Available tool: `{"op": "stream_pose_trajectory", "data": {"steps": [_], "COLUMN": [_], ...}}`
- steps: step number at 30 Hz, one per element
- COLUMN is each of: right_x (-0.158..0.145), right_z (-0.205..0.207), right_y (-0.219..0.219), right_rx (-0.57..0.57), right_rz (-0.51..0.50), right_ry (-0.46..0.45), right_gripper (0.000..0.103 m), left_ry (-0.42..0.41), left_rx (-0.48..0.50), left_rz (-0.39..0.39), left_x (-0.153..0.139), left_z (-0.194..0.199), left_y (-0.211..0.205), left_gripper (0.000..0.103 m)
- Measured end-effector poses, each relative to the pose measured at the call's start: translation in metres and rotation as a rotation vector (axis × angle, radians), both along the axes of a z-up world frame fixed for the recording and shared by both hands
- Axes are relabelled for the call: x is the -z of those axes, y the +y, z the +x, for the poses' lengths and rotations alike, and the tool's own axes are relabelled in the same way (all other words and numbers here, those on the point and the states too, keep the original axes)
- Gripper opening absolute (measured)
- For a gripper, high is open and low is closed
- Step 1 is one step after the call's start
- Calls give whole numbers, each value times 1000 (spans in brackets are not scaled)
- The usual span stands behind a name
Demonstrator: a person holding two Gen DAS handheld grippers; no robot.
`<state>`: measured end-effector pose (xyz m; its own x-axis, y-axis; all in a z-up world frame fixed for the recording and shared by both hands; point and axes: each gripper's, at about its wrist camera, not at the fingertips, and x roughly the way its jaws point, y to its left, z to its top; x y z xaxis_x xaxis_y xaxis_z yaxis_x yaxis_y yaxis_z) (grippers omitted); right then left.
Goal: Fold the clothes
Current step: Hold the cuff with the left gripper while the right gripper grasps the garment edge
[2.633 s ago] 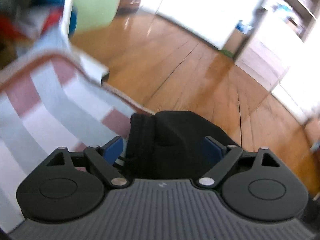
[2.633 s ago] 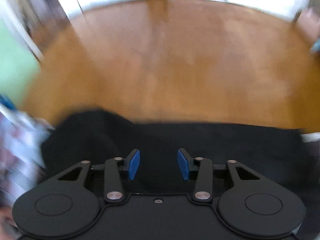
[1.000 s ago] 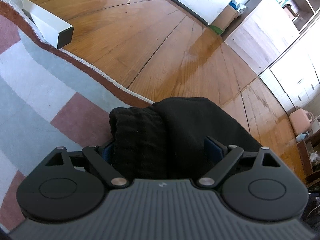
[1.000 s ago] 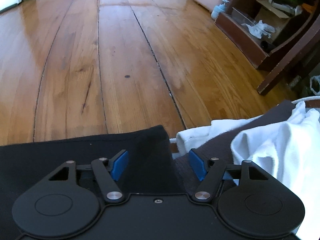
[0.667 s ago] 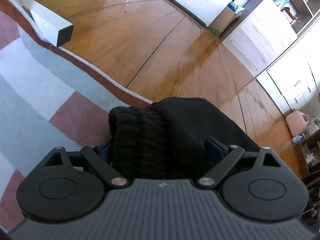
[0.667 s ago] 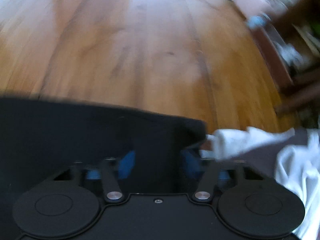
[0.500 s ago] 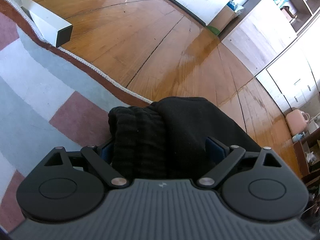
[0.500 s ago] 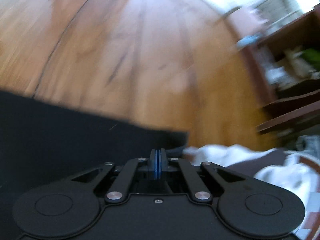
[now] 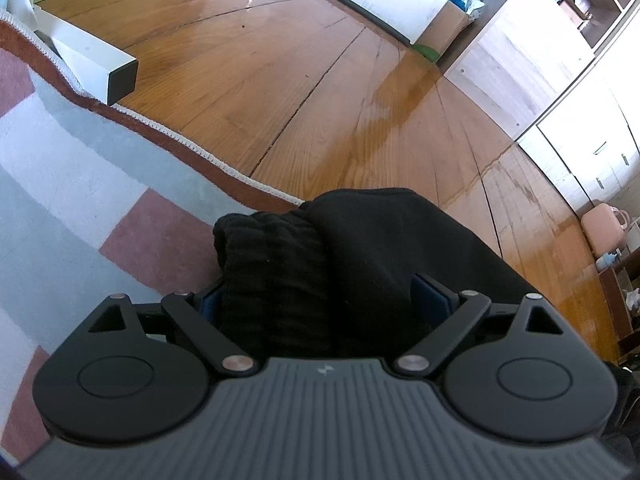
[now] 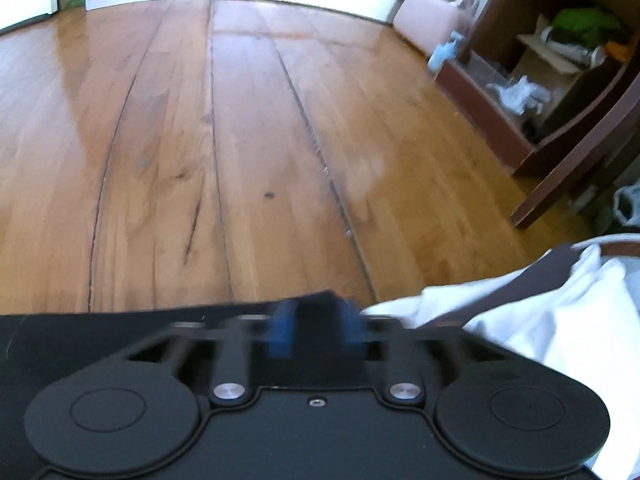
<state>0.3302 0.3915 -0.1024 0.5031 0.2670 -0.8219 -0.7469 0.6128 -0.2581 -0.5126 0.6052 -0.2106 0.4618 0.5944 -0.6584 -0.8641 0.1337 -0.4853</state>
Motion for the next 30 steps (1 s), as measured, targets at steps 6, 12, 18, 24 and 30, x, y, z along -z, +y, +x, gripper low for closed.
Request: {"op": "stream_pose_trajectory", "data": {"steps": [6, 12, 18, 24, 30], "right_x": [34, 63, 55, 5, -46], "right_z": [13, -1, -42, -43, -55], "right_y": [6, 7, 6, -4, -20], "right_rx": [19, -32, -221, -153, -114], "right_rz": [-126, -154, -57, 61, 204], "right_ry": [37, 48, -90, -259, -383], "right_gripper": [73, 70, 5, 4, 3], "left_ry": [-2, -19, -71, 110, 172], "left_rx": [97, 122, 125, 204, 102], "left_rz": [32, 49, -2, 112, 293], "left_x": [-5, -6, 8, -6, -48], "left_z": [3, 3, 4, 35, 33], "left_y": [-1, 2, 30, 18, -4], "left_gripper": [36, 34, 57, 16, 14]}}
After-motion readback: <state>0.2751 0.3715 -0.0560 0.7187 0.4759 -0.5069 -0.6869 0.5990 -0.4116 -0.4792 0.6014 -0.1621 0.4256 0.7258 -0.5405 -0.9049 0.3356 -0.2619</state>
